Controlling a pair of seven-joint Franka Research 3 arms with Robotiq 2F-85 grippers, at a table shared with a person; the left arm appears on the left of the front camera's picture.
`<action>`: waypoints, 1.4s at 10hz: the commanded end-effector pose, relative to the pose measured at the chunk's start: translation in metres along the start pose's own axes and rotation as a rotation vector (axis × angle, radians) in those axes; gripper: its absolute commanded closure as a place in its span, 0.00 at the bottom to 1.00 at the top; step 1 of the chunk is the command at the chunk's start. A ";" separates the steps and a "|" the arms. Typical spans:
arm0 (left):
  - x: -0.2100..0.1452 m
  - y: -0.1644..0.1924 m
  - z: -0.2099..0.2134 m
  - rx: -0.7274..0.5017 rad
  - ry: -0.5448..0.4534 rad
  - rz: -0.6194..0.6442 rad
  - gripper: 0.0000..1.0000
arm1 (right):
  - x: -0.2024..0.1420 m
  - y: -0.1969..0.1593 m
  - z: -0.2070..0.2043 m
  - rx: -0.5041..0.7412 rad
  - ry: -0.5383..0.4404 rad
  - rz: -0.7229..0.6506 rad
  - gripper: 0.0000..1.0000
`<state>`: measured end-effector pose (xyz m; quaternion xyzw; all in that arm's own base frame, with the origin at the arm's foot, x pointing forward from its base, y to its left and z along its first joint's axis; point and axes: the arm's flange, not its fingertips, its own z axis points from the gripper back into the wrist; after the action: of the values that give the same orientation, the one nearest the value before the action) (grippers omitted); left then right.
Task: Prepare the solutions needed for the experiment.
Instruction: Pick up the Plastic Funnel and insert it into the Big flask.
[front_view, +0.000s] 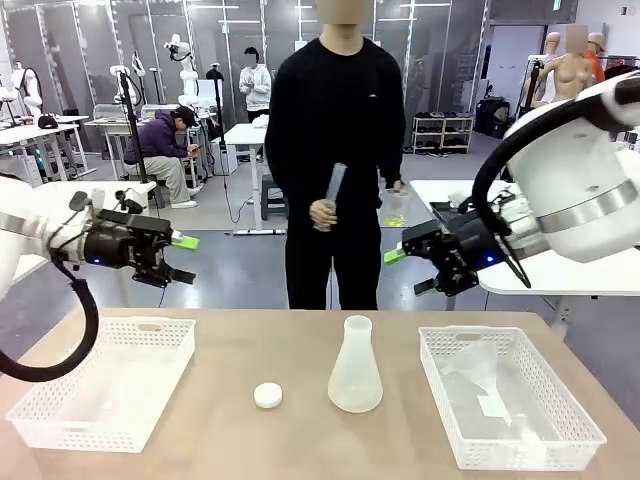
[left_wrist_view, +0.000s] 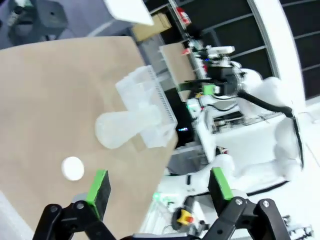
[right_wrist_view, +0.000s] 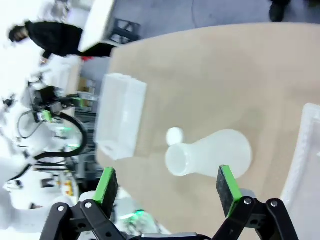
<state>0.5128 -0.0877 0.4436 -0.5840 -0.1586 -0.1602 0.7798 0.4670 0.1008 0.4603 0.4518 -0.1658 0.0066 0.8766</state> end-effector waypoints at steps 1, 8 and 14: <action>-0.004 0.004 0.019 -0.107 -0.034 0.092 0.00 | 0.005 -0.023 0.011 0.157 -0.008 -0.147 0.00; -0.022 0.003 0.033 -0.313 -0.013 0.352 0.00 | 0.003 -0.052 0.043 0.502 -0.018 -0.352 0.00; -0.025 0.006 0.032 -0.307 0.016 0.329 0.00 | 0.003 -0.054 0.046 0.492 -0.008 -0.342 0.00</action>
<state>0.4915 -0.0544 0.4365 -0.7122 -0.0287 -0.0592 0.6989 0.4664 0.0313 0.4410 0.6716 -0.0819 -0.1043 0.7289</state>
